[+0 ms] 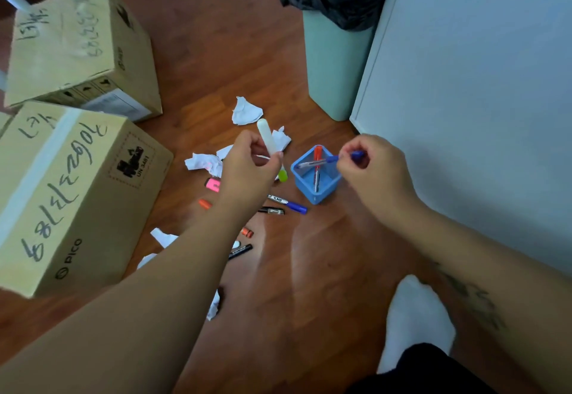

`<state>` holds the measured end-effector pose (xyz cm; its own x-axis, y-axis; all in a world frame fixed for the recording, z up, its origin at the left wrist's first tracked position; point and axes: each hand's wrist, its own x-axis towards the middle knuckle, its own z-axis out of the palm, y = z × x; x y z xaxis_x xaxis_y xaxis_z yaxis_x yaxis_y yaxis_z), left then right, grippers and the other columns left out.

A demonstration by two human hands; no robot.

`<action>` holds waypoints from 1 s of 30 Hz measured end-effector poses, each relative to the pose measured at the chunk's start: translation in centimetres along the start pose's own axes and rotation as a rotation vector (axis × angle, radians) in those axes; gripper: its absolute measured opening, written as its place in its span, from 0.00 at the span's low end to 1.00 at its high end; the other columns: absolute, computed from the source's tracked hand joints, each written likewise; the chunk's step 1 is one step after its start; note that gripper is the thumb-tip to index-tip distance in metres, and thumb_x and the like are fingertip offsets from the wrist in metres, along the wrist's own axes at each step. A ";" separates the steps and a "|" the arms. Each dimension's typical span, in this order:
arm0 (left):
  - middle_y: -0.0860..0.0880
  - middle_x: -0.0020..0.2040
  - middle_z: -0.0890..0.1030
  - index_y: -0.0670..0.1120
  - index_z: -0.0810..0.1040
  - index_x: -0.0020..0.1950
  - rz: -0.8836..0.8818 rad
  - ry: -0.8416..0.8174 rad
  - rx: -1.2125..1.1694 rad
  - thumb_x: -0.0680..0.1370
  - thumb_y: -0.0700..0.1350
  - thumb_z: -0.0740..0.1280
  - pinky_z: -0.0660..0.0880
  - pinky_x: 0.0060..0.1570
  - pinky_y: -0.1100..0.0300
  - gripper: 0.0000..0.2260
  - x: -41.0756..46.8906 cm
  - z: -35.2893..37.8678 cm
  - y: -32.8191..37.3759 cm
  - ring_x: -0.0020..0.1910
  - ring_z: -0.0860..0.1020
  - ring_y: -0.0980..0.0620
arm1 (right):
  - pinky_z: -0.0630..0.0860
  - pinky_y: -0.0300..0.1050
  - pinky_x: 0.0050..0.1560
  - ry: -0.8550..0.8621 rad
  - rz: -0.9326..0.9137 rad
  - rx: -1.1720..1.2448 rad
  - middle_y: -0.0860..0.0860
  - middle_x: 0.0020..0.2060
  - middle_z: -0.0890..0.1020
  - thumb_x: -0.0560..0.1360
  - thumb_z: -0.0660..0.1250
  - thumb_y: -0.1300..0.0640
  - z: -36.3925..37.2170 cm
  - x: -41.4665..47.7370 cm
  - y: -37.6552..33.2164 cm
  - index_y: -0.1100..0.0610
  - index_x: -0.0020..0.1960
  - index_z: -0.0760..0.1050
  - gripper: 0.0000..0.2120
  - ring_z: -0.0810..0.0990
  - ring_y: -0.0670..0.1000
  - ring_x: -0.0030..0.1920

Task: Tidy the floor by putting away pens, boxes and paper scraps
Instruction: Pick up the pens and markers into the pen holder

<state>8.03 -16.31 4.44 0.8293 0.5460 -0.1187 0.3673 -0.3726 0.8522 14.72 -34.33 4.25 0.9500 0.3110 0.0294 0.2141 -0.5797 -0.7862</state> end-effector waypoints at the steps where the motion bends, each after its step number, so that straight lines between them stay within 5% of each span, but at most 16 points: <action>1: 0.49 0.45 0.80 0.41 0.75 0.52 0.016 -0.002 -0.002 0.76 0.41 0.71 0.74 0.32 0.71 0.08 0.1 0.7 0.2 0.37 0.78 0.63 | 0.68 0.26 0.36 0.013 0.000 -0.005 0.51 0.38 0.79 0.73 0.67 0.61 -0.1 0.3 0.3 0.59 0.42 0.78 0.02 0.74 0.45 0.35; 5: 0.48 0.48 0.81 0.44 0.75 0.51 0.041 -0.031 0.003 0.75 0.42 0.72 0.77 0.44 0.62 0.09 0.7 2.8 0.2 0.45 0.80 0.53 | 0.67 0.26 0.35 0.005 -0.012 -0.058 0.53 0.39 0.79 0.73 0.67 0.61 0.6 0.6 1.3 0.60 0.42 0.78 0.03 0.72 0.46 0.34; 8: 0.49 0.46 0.81 0.45 0.75 0.49 0.046 -0.080 0.058 0.75 0.42 0.72 0.78 0.42 0.59 0.07 1.1 3.9 0.2 0.46 0.80 0.51 | 0.66 0.26 0.32 -0.046 0.022 -0.101 0.54 0.40 0.79 0.75 0.67 0.58 1.3 0.6 2.3 0.59 0.43 0.78 0.05 0.72 0.44 0.33; 17: 0.47 0.48 0.82 0.46 0.75 0.51 0.027 -0.096 0.124 0.75 0.41 0.71 0.70 0.33 0.76 0.07 2.0 3.4 -1.2 0.40 0.77 0.56 | 0.67 0.30 0.35 -0.001 0.053 -0.109 0.51 0.46 0.76 0.77 0.67 0.53 2.7 0.0 2.3 0.57 0.60 0.76 0.13 0.74 0.46 0.42; 20: 0.50 0.46 0.82 0.47 0.76 0.51 0.029 -0.097 0.168 0.75 0.43 0.72 0.69 0.33 0.75 0.08 1.6 2.1 -2.3 0.37 0.76 0.59 | 0.76 0.43 0.38 0.032 -0.040 -0.127 0.51 0.45 0.74 0.78 0.65 0.54 3.2 -0.8 1.7 0.55 0.56 0.76 0.09 0.75 0.48 0.41; 25: 0.50 0.45 0.81 0.46 0.77 0.51 -0.057 -0.144 0.229 0.75 0.44 0.72 0.77 0.42 0.59 0.08 0.2 -1.1 -5.7 0.41 0.79 0.53 | 0.74 0.42 0.38 -0.053 -0.161 -0.110 0.51 0.44 0.76 0.76 0.67 0.60 5.9 -2.0 0.2 0.60 0.47 0.77 0.02 0.79 0.53 0.42; 30: 0.51 0.43 0.79 0.44 0.78 0.50 -0.093 -0.210 0.387 0.74 0.41 0.71 0.74 0.42 0.59 0.07 -1.5 -4.1 -9.5 0.40 0.77 0.53 | 0.77 0.51 0.44 -0.248 -0.149 -0.163 0.53 0.43 0.79 0.75 0.67 0.61 10.3 -2.3 -0.6 0.59 0.46 0.77 0.02 0.79 0.53 0.42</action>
<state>1.53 -10.53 -1.39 0.8383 0.4408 -0.3208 0.5414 -0.6044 0.5844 10.07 -26.95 -1.67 0.8252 0.5640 -0.0305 0.3992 -0.6206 -0.6749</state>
